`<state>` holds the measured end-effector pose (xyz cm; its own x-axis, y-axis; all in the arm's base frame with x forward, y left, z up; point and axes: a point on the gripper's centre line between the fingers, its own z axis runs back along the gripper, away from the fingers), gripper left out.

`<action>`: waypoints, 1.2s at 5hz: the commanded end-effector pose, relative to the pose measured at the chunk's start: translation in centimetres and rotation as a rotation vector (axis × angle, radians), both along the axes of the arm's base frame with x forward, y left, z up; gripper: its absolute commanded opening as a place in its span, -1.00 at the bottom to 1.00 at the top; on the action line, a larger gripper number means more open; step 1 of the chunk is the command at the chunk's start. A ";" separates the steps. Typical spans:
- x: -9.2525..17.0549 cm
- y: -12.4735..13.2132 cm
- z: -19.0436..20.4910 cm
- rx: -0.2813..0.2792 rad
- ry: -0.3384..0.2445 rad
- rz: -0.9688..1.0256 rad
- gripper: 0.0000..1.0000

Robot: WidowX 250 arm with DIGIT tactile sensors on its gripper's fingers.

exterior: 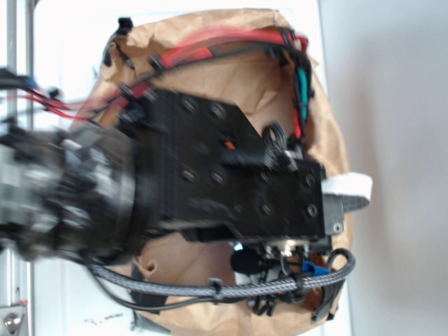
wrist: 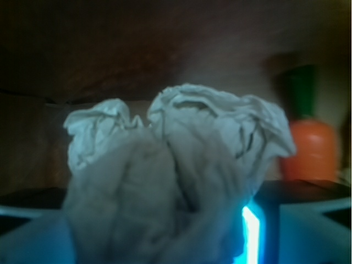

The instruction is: Grab the white paper.

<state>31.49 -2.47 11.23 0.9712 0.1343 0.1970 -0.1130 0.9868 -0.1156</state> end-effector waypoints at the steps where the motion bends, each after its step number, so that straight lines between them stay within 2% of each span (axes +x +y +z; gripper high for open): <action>1: 0.8 3.7 6.5 0.003 -0.059 0.105 -1.00; 2: 0.2 4.7 7.6 0.077 -0.015 0.143 -1.00; 3: -1.2 5.8 8.5 0.106 0.066 0.131 -1.00; 5: -4.6 5.4 9.8 0.028 0.017 0.007 -1.00; 6: -4.5 4.3 9.4 0.084 -0.014 0.007 -1.00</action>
